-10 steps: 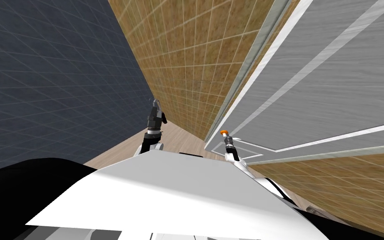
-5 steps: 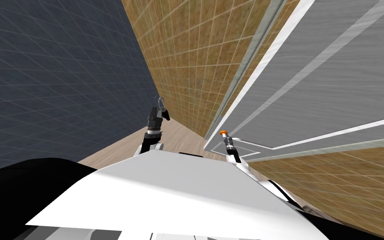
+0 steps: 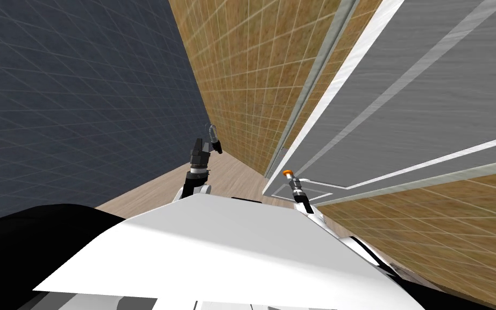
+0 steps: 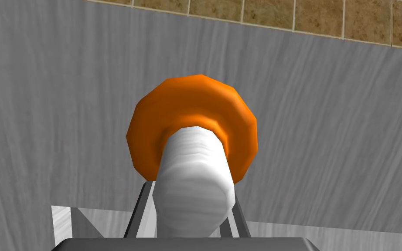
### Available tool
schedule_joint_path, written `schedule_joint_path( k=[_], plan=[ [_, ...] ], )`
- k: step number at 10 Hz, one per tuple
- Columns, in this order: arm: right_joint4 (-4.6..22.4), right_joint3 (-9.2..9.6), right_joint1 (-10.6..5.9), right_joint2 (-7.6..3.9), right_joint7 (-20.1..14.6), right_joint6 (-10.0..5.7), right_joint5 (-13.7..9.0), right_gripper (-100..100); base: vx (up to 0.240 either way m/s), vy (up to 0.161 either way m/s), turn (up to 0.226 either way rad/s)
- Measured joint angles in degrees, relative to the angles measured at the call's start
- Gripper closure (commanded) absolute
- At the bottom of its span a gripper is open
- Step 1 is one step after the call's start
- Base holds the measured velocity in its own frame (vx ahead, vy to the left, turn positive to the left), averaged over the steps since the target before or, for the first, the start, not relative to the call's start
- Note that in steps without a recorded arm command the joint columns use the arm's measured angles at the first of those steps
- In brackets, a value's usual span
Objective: Pull the door open
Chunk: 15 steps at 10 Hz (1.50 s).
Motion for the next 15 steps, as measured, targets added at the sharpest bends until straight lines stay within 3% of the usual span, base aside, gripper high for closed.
schedule_joint_path(
  k=[4,6,9,15],
  plan=[
    [0.3,3.74,1.95,-2.84,-3.0,-4.70,0.1,100,-0.208,-0.073,0.111],
    [-2.1,4.85,3.95,-4.51,-3.6,-5.55,-0.2,100,-0.218,-0.088,0.083],
    [-1.6,6.29,4.67,-5.19,-4.5,-7.00,-0.4,100,-0.147,-0.056,0.120],
    [-0.8,10.08,7.20,-8.16,-6.0,-12.68,-2.2,100,-0.178,-0.083,0.152]
  ],
)
